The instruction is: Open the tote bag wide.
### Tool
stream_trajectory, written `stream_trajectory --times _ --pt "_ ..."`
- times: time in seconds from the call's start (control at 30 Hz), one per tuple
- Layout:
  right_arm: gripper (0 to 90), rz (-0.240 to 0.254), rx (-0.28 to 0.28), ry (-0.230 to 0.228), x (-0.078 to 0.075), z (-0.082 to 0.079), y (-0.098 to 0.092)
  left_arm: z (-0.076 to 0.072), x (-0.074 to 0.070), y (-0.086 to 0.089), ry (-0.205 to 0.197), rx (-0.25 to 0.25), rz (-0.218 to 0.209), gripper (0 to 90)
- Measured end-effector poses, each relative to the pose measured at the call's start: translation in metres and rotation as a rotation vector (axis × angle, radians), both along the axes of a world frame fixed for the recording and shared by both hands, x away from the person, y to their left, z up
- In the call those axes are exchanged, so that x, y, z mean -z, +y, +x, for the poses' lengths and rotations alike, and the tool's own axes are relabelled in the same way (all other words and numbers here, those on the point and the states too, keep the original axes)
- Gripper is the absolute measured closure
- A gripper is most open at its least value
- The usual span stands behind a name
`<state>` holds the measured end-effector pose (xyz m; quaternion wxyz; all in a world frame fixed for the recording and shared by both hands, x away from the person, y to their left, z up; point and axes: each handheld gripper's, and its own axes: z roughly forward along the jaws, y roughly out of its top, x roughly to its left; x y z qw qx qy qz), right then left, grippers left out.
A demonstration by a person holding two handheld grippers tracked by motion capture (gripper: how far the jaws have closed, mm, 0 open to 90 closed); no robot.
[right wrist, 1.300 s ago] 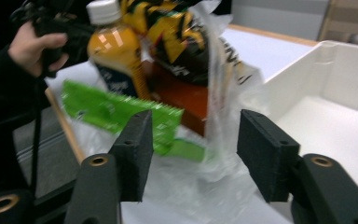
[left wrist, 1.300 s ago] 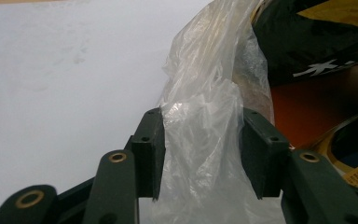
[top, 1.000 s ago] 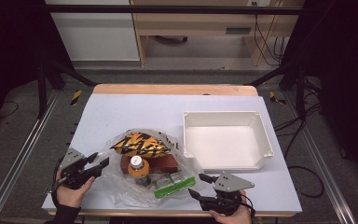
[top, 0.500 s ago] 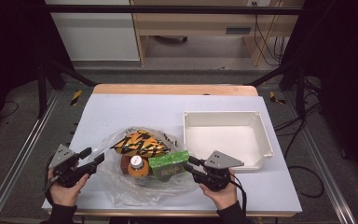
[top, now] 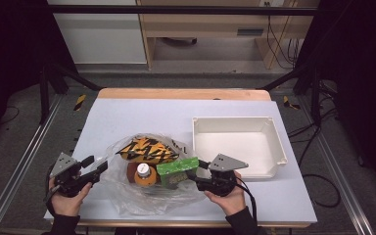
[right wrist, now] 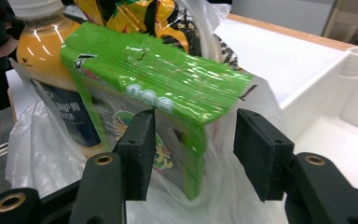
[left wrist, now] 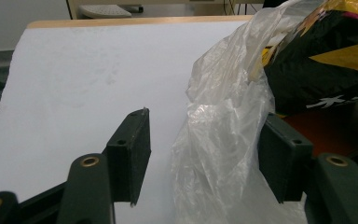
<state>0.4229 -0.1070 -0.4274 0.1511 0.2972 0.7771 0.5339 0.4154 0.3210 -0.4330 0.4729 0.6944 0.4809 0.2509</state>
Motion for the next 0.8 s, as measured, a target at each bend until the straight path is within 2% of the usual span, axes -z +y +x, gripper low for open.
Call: stream_trajectory --times 0.03,0.07,0.1,0.13,0.17,0.23,0.3,0.4,0.53,0.63,0.67,0.7,0.8 --pt "53.3 0.015 -0.015 0.0 0.001 0.003 0.004 0.001 0.001 -0.001 0.005 0.002 0.003 39.1" --pt "53.3 0.015 -0.015 0.0 0.001 0.003 0.004 0.001 0.001 -0.001 0.005 0.002 0.003 39.1" --pt "59.5 0.019 -0.029 -0.008 0.0 0.005 0.006 0.001 0.002 -0.001 0.008 0.005 0.006 39.1" --pt "59.5 0.019 -0.029 -0.008 0.0 0.005 0.006 0.001 0.002 -0.001 0.008 0.005 0.006 39.1" --pt "67.1 0.007 -0.029 -0.027 0.0 0.006 0.006 0.001 0.002 0.0 0.005 0.006 0.0 39.1" --pt "75.5 0.003 -0.031 -0.036 0.0 0.006 0.005 0.001 0.002 0.0 0.004 0.008 0.0 39.1" --pt "78.8 0.001 -0.033 -0.048 -0.002 0.005 0.002 0.001 0.002 0.0 0.006 0.011 -0.002 38.6" --pt "80.3 0.001 -0.033 -0.071 -0.003 0.004 0.0 0.001 0.001 -0.001 0.011 0.015 0.0 37.0" --pt "81.1 0.035 -0.022 -0.123 -0.011 -0.002 -0.004 0.001 -0.001 -0.005 0.009 0.034 0.001 31.4" --pt "81.0 0.063 -0.011 -0.161 -0.021 -0.006 -0.007 -0.001 -0.009 -0.011 -0.01 0.049 -0.002 28.1" --pt "81.0 0.063 -0.011 -0.161 -0.021 -0.006 -0.007 -0.001 -0.009 -0.011 -0.01 0.049 -0.002 27.4" --pt "81.1 0.084 -0.001 -0.188 -0.028 -0.009 -0.009 -0.002 -0.012 -0.013 -0.02 0.05 0.002 27.1" --pt "81.1 0.094 0.009 -0.223 -0.038 -0.011 -0.009 -0.004 -0.016 -0.015 -0.028 0.044 0.008 26.6"
